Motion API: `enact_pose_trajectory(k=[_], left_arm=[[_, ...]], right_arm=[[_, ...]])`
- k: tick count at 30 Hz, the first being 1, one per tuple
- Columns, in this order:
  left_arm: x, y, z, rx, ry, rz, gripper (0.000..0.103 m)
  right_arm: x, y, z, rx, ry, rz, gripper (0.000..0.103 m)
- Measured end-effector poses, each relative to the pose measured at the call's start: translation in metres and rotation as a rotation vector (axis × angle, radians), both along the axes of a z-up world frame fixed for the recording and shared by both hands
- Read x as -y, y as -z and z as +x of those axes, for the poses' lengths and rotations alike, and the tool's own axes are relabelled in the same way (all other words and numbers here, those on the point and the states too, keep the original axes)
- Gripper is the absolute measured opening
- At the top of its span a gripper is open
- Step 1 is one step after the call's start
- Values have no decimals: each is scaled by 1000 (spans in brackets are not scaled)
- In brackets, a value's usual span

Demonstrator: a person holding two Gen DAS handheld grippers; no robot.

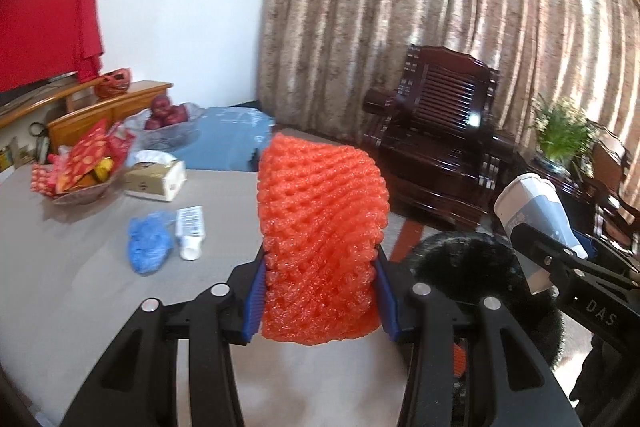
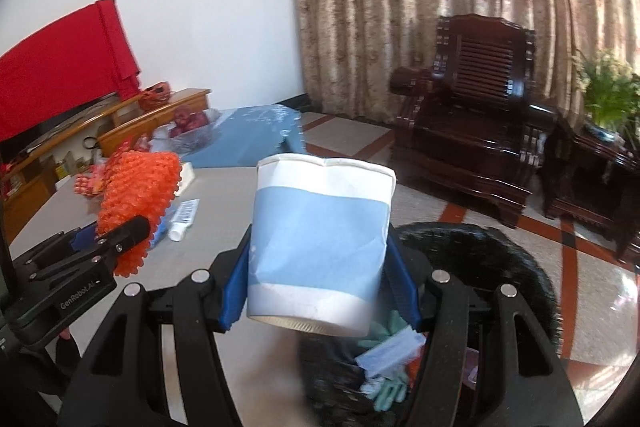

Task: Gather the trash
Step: 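Carry orange net and paper cup over the bin and open both tools, then move both tools back toward the table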

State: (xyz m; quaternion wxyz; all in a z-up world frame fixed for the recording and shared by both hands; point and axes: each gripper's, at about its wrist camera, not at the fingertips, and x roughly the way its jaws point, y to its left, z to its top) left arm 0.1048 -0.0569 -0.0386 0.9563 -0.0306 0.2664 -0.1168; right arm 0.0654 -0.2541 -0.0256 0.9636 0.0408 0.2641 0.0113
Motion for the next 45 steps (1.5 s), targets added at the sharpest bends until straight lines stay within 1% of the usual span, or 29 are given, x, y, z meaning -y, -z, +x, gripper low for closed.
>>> enact_pose_trajectory(k=[9, 14, 20, 27, 30, 33, 35, 36, 38, 40, 41, 45], left_arm=[[55, 2, 2, 9, 113, 11, 46], [89, 7, 8, 3, 183, 16, 46], [131, 22, 20, -35, 266, 13, 46], [169, 44, 33, -92, 327, 18, 47], [181, 51, 38, -107, 344, 28, 49], [187, 56, 42, -123, 361, 24, 58], [188, 60, 46, -154, 390, 4, 75], [188, 62, 46, -160, 396, -6, 77], [185, 61, 45, -157, 405, -21, 81], [181, 59, 45, -152, 408, -26, 84], [177, 57, 44, -144, 407, -28, 84], [157, 46, 40, -117, 384, -31, 85]], right_arm=[[52, 7, -18, 6, 99, -12, 59], [75, 18, -20, -16, 143, -32, 59], [104, 43, -22, -60, 200, -43, 59], [128, 74, -17, -114, 243, -58, 60], [137, 87, -13, -130, 253, -70, 62], [141, 101, -8, -152, 271, -103, 70], [145, 110, -7, -172, 286, -121, 76], [146, 112, -9, -174, 289, -121, 79], [148, 115, -14, -164, 303, -123, 90], [151, 114, -18, -153, 311, -127, 92], [151, 113, -20, -151, 311, -121, 95], [147, 98, -25, -119, 305, -83, 96]])
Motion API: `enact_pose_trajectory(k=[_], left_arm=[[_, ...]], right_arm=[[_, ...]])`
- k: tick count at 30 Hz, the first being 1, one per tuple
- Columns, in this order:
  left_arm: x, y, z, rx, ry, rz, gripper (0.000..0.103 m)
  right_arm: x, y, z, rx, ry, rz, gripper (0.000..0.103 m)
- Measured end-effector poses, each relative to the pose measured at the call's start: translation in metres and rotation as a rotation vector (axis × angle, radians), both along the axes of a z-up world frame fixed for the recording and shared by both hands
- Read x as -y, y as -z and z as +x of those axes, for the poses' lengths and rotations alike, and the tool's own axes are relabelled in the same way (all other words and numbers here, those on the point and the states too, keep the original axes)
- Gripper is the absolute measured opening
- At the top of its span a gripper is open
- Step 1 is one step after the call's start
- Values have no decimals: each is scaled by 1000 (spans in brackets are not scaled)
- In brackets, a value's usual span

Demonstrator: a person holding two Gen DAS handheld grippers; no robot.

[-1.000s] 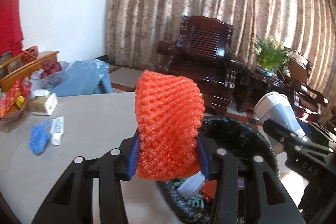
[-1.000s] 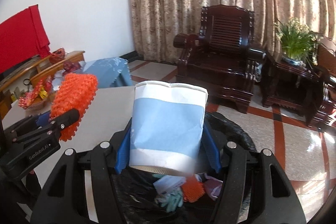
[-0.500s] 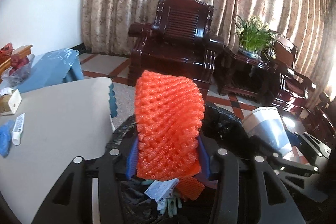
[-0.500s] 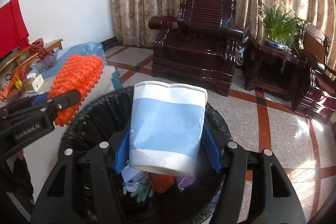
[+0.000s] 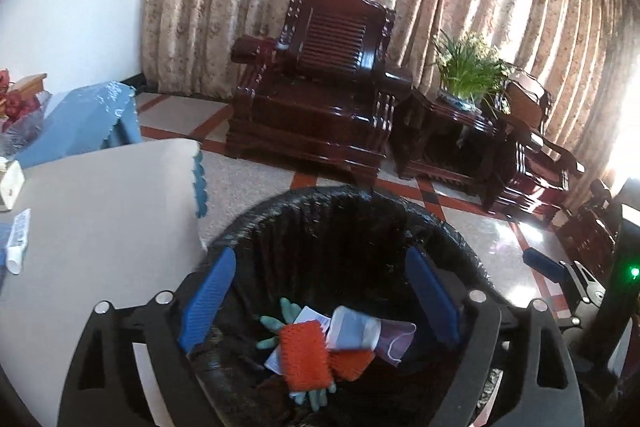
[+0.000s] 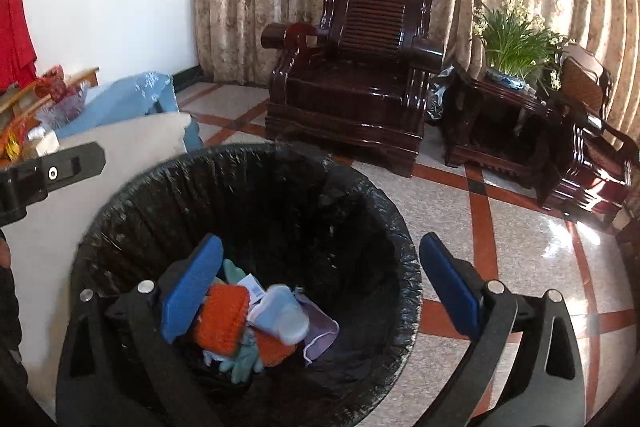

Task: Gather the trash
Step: 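Move both tools back toward the table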

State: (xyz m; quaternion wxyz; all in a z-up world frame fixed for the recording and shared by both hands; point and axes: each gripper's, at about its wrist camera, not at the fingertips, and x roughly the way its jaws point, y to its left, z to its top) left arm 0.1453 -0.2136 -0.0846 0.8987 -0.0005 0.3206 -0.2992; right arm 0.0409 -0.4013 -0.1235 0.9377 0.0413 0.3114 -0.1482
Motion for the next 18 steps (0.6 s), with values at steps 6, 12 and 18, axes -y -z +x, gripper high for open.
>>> enact_pose_trajectory(k=[6, 12, 18], left_arm=[[-61, -26, -6, 87, -124, -3, 86], [-137, -42, -8, 147, -293, 8, 87], [-212, -40, -3, 174, -455, 50, 87]], right_arm=[[-35, -32, 4, 85, -69, 48, 97], [-92, -51, 25, 119, -189, 56, 98], [-152, -61, 60, 136, -296, 65, 98]])
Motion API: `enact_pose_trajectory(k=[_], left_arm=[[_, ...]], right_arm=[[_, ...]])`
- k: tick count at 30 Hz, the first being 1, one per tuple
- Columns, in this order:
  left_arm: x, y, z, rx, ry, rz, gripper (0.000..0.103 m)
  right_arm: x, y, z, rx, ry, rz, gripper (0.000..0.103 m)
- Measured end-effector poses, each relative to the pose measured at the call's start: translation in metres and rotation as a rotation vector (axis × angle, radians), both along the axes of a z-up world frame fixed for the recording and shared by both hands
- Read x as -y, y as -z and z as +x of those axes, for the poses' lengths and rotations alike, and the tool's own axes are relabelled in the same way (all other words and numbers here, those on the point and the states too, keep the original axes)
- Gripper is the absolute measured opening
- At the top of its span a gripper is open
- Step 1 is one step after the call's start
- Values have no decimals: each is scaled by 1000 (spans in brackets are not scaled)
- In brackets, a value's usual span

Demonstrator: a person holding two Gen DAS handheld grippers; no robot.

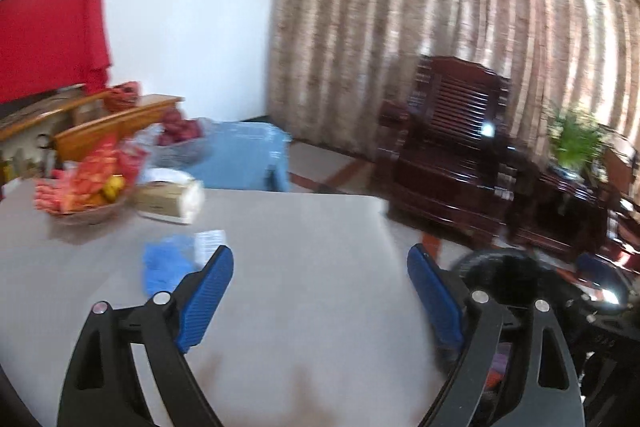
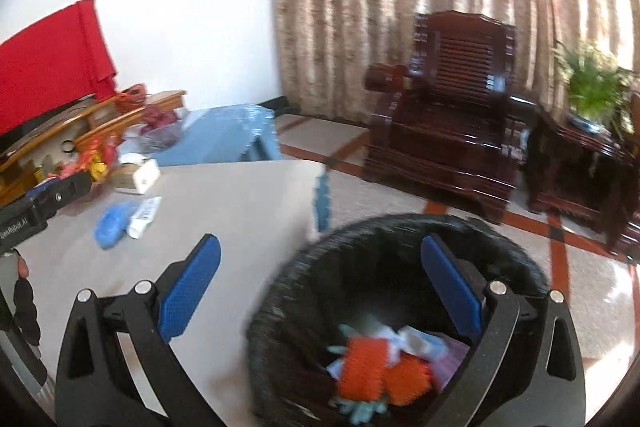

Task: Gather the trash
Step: 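Move both tools back toward the table, then grasp the blue plastic bag with the left tool while the right tool grasps the white tube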

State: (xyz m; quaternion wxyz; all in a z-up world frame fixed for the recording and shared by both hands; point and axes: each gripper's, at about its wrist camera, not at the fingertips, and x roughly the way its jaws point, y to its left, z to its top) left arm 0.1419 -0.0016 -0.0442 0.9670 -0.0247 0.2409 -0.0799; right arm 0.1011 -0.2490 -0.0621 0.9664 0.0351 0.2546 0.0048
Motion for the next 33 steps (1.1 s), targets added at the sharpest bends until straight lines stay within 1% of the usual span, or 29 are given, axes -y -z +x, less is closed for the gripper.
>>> enact_pose_trajectory(k=[6, 9, 11, 15, 19, 23, 26, 30, 33], left_arm=[[-64, 17, 11, -11, -132, 32, 87], [-87, 30, 21, -25, -176, 63, 87], [-101, 41, 28, -43, -199, 70, 87], [-124, 63, 52, -94, -232, 62, 87], [-136, 82, 78, -138, -254, 46, 87], [-143, 102, 102, -189, -266, 30, 87], [-148, 115, 117, -226, -269, 6, 87], [-149, 129, 135, -272, -267, 0, 87], [-150, 141, 148, -325, -267, -3, 87]], right_arm=[[-59, 4, 39, 2, -81, 11, 98], [-89, 11, 60, -10, -115, 0, 98], [-102, 15, 70, -17, -130, -6, 98], [-130, 30, 97, -40, -149, -22, 98], [-153, 47, 125, -69, -163, -30, 98], [-167, 66, 148, -105, -166, -37, 98], [-171, 77, 159, -124, -166, -33, 98], [-177, 85, 167, -134, -171, -38, 98], [-178, 89, 173, -142, -174, -39, 98]])
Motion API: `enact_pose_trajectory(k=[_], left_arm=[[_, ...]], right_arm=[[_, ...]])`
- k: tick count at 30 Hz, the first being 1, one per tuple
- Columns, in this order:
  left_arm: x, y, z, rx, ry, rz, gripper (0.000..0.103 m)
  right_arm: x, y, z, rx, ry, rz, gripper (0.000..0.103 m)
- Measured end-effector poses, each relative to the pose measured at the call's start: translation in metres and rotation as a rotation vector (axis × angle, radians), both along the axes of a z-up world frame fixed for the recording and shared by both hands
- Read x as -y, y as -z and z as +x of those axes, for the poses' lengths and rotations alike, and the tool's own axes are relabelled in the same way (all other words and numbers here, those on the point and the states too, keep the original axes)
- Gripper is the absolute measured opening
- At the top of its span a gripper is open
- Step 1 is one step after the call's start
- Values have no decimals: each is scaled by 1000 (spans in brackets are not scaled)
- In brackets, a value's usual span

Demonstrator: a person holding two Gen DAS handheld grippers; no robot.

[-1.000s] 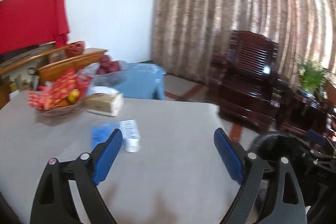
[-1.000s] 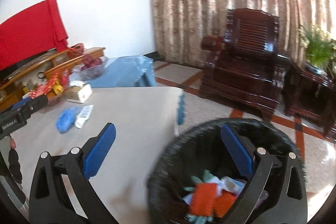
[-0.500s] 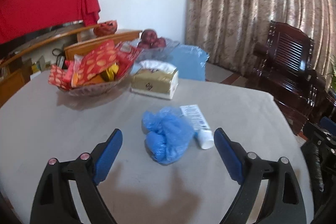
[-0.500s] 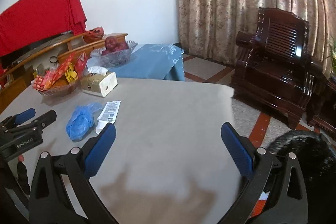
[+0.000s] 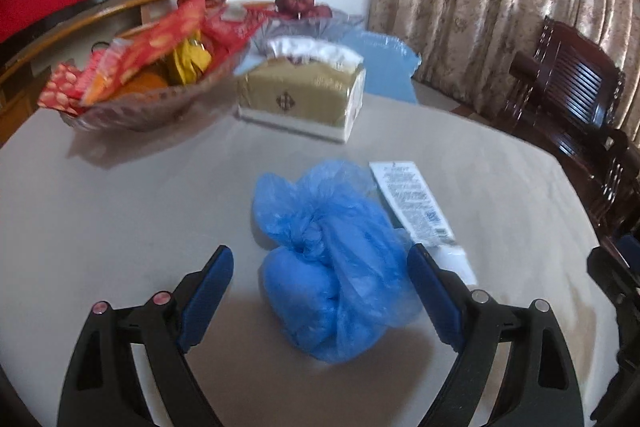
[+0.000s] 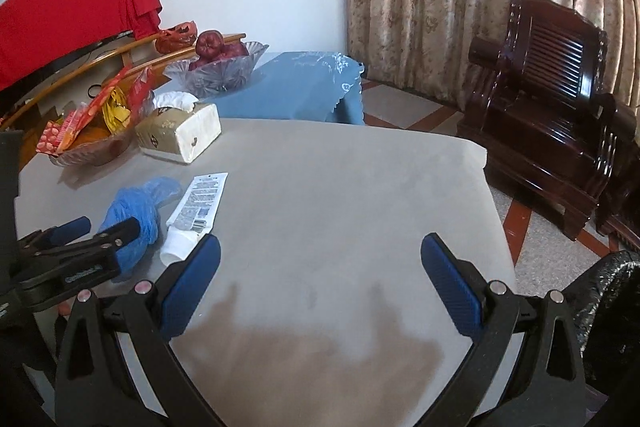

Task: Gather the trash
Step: 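Grasp the blue plastic bag with the left tool while the right tool grasps the white tube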

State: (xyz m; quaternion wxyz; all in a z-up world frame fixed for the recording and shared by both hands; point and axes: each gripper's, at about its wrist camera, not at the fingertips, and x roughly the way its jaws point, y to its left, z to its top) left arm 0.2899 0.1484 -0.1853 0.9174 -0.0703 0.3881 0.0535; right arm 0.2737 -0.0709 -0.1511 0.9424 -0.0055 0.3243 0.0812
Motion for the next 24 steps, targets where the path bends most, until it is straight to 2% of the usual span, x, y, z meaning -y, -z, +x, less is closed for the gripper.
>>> enact_pose_trajectory(k=[3, 6, 8, 14, 19, 24], left_arm=[[0, 7, 9, -53, -5, -15, 86], [0, 11, 12, -76, -3, -13, 53], [-3, 10, 10, -66, 7, -30, 47], [-24, -3, -14, -11, -32, -11, 35], [-49, -10, -32, 11, -76, 16, 33], [-69, -5, -41, 2, -103, 13, 33]], right_arm=[[-1, 2, 5, -3, -1, 0, 98], [-3, 1, 7, -8, -5, 1, 98], [-9, 0, 8, -10, -15, 3, 98], [-37, -1, 9, -17, -84, 0, 98], [-69, 5, 15, -53, -122, 21, 97], [-95, 17, 26, -97, -137, -17, 97]])
